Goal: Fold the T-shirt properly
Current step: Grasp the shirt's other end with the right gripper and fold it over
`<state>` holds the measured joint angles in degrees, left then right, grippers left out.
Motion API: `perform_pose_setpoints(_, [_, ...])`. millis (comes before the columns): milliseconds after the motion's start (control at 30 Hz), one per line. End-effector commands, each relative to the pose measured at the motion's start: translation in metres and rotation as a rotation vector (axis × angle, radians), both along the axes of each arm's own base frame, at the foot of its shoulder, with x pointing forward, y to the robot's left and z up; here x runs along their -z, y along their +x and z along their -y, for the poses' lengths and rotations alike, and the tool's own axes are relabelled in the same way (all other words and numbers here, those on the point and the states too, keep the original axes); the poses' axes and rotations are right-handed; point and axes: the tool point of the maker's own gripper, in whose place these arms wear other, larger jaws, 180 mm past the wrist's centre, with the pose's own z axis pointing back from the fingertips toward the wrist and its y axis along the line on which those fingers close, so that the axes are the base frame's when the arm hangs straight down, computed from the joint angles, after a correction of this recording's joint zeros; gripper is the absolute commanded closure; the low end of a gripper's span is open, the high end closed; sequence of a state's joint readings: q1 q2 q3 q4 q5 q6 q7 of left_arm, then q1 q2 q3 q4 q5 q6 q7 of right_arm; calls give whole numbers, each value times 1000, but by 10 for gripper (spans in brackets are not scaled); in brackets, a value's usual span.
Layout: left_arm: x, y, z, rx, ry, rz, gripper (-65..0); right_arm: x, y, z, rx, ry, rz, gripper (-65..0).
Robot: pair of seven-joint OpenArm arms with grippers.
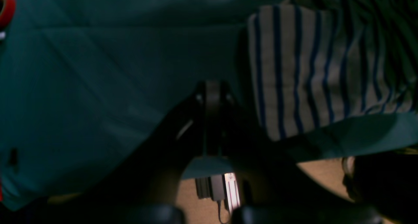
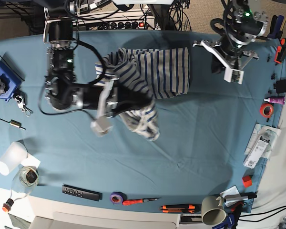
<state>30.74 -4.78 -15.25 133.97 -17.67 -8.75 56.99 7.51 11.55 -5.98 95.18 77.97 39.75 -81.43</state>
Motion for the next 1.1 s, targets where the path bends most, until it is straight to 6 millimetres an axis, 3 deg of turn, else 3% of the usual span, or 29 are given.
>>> perform_pose_setpoints(0, [-8,3,-2,-5,0,33,0,-16,5,-6,-13,37,47,0])
perform_pose_setpoints(333, [-8,3,-7,-20,6,33,0,38,-18,-54,-145,-240,67,0])
perform_pose_setpoints(533, [-8,3,-7,-21,10,32,0,52,-32,-67,-212,-313,83,0])
perform_pose_setpoints(567, [-8,3,-7,-21,10,33,0,52,-32,-68,-213,-313,83,-6])
perform_pose_setpoints(633, [-8,3,-8,-22,14,32,0,52,-32,-67,-213,-312,83,-75])
perform_pose_setpoints(733, [-7,3,-13,-28,44,28,0,43,-35,-73,-225,-256,74,-150])
perform_pose_setpoints(900, [-7,3,-14,-31,53,28,0,2,-34,-92,-261,-73,84,-151])
perform_pose_setpoints(1067, [-6,2,-16,-34,68,26,0,-27,-18,-107,-262,-20,154,-151])
